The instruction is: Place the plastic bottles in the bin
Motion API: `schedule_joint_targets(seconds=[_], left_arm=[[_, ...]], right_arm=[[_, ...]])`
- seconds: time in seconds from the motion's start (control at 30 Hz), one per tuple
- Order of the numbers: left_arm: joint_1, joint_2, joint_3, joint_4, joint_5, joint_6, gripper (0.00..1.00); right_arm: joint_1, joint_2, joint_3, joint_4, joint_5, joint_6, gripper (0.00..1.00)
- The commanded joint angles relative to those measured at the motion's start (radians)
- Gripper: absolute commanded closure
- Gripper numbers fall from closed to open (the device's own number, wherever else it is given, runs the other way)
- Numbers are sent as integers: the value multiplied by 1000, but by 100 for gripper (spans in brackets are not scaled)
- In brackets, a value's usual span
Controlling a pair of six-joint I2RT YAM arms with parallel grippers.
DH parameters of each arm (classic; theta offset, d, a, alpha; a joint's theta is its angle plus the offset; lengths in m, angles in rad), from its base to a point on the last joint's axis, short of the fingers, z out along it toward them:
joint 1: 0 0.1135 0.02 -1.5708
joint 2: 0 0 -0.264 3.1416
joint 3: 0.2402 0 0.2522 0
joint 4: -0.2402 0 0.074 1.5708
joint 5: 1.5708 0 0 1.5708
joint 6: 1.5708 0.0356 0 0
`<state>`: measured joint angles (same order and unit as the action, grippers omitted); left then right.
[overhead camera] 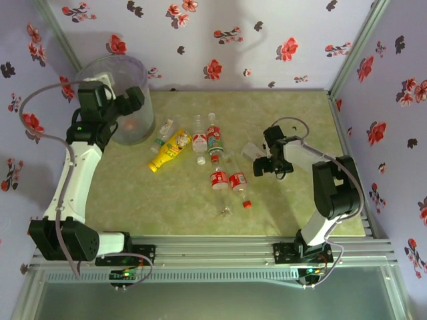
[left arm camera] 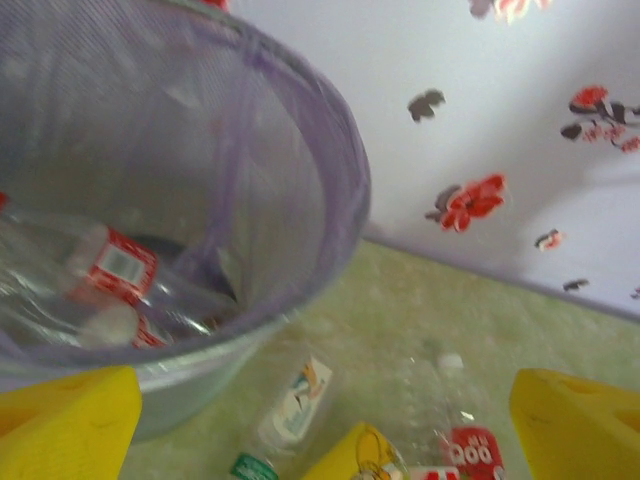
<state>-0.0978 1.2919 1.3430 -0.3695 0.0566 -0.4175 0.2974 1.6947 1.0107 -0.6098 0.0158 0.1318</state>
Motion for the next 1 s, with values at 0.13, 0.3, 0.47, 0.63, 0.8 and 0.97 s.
schedule_joint_targets(seconds=[0.13, 0.3, 0.47, 0.63, 0.8, 0.97], left_arm=[[-86, -62, -124, 55, 11, -78, 5], [-172, -45, -172, 78, 12, -115, 5], [-236, -4, -211, 149, 121, -207, 5], [-306, 43, -237, 241, 150, -272, 5], [-379, 167, -227, 353, 204, -339, 3], [-439, 296, -188, 480, 300, -402, 0]], right_arm=[[8, 11, 7, 13, -25, 49, 19], [13, -2, -8, 18, -22, 52, 29], [12, -24, -4, 1, -28, 56, 33], [12, -88, 5, -11, -51, 76, 44], [18, -171, 29, -11, -150, 110, 42], [46, -287, 4, 122, -374, 189, 43]])
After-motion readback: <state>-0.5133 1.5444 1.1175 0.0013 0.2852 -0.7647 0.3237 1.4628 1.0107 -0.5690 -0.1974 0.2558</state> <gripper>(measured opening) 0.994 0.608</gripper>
